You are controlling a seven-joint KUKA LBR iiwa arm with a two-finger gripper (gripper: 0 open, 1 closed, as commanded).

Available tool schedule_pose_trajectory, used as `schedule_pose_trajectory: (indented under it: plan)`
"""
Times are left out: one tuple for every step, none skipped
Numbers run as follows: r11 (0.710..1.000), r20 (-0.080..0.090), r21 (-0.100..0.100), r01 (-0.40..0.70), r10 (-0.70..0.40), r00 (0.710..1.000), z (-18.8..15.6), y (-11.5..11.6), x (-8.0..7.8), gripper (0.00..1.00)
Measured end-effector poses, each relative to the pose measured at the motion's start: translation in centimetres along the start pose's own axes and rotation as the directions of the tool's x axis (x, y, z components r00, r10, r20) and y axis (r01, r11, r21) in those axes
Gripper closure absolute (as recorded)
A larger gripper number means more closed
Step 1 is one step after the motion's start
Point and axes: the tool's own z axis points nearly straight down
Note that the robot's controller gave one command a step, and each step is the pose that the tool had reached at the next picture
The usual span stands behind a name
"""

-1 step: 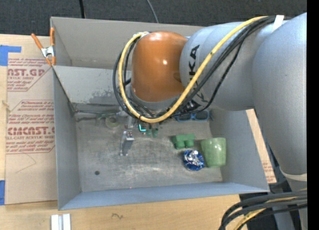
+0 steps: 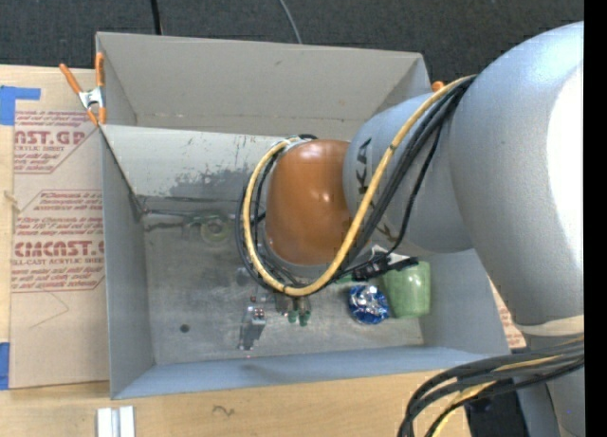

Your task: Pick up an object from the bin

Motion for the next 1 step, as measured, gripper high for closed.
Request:
schedule_pose_trajectory:
  plan:
    - [0.993, 0.014, 0.001, 0.116, -0.116, 0.993, 0.98, -8.51, -5.34, 0.0]
